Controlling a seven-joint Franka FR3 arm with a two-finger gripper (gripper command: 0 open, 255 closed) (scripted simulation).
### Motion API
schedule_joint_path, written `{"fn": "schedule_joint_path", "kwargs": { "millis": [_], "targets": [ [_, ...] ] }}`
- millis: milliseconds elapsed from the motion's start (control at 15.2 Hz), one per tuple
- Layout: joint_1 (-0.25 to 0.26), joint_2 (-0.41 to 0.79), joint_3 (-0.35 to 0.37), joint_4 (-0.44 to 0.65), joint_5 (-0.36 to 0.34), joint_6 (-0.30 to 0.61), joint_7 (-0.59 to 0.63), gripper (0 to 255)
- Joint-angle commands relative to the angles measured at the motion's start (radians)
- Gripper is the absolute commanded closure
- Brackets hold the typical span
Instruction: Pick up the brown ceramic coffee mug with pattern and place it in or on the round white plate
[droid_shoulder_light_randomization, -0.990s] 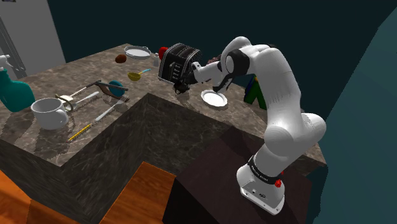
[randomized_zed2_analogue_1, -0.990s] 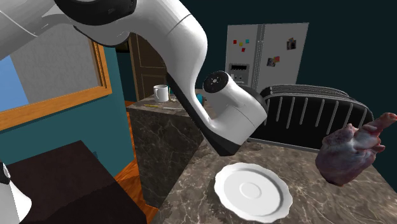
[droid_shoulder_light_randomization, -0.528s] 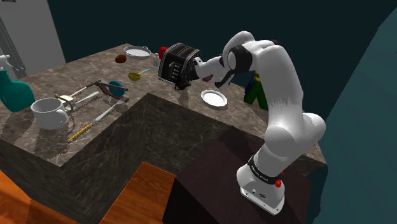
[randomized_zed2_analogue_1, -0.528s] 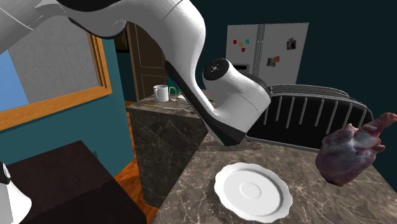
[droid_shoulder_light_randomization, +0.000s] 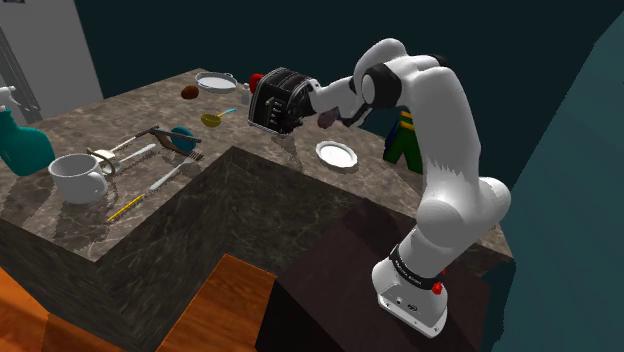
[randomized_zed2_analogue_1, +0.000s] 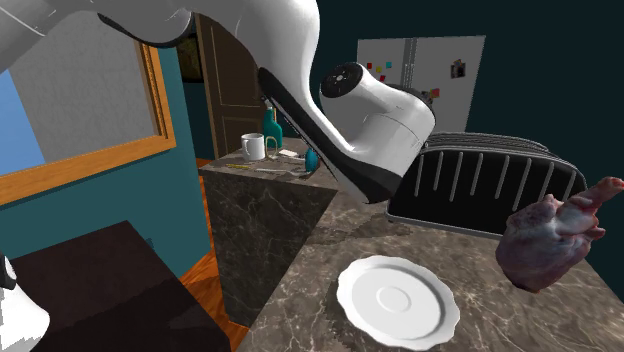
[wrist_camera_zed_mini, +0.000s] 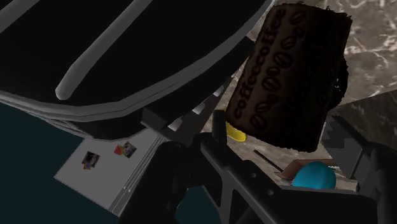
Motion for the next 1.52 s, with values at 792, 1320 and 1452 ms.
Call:
{"fn": "schedule_joint_path", "kwargs": {
  "millis": [792,1320,1452],
  "targets": [
    [-0.155,-0.126,-0.069,-0.202,-0.038,0.167,-0.188,255],
    [-0.29,-0.128,-0.128,-0.209,-0.097,0.309,-0.264,255],
    [-0.31,-0.117,-0.13,-0.206,-0.097,0.323,-0.282,255]
  ]
}}
